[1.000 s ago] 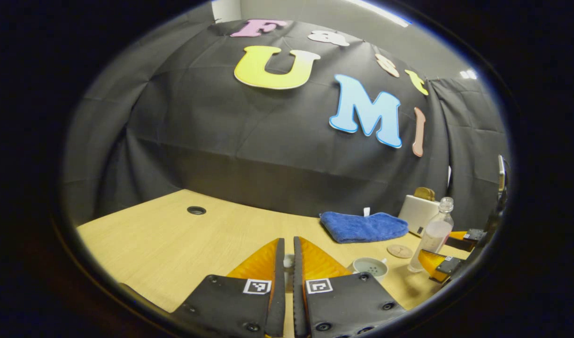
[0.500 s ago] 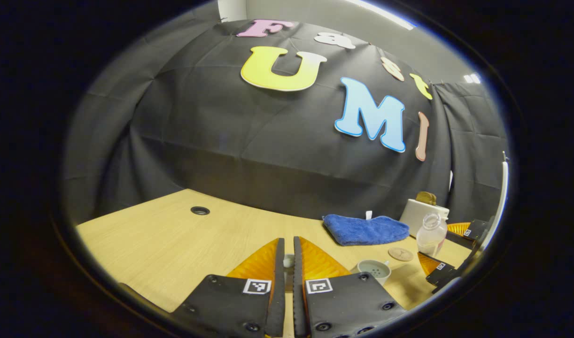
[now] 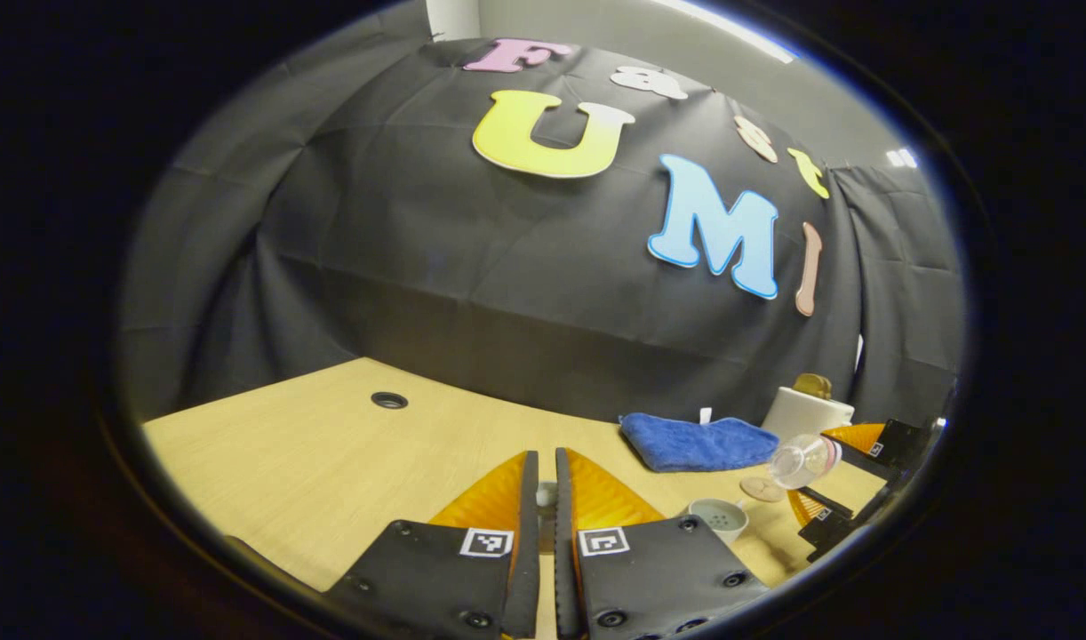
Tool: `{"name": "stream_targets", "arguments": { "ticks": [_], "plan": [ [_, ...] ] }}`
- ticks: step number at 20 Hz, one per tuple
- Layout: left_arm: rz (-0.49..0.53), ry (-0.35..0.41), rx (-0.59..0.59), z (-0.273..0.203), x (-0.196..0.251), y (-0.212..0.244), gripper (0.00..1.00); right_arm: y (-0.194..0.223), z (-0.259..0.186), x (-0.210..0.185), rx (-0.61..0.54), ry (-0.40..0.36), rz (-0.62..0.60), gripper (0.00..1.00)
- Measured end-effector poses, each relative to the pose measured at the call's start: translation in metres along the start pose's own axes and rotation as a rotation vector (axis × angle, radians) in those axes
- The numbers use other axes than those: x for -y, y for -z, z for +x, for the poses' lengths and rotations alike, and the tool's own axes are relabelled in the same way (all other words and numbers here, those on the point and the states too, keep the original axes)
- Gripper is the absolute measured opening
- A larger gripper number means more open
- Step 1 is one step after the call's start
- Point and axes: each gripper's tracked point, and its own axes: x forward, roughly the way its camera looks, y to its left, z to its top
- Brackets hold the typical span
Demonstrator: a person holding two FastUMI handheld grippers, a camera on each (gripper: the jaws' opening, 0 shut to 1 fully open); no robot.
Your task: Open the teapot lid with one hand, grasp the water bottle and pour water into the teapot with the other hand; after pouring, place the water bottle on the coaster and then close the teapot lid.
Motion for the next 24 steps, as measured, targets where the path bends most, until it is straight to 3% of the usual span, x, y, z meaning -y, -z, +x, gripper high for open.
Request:
{"name": "stream_targets", "arguments": {
  "ticks": [7, 24],
  "plan": [
    [-0.011, -0.003, 0.000, 0.000, -0.003, -0.001, 0.14, -0.012, 0.007, 0.007, 0.062, 0.012, -0.257, 0.73],
    [-0.034, 0.001, -0.005, 0.001, -0.005, -0.001, 0.14, -0.022, 0.019, 0.043, 0.122, 0.079, -0.601, 0.73]
  ]
}}
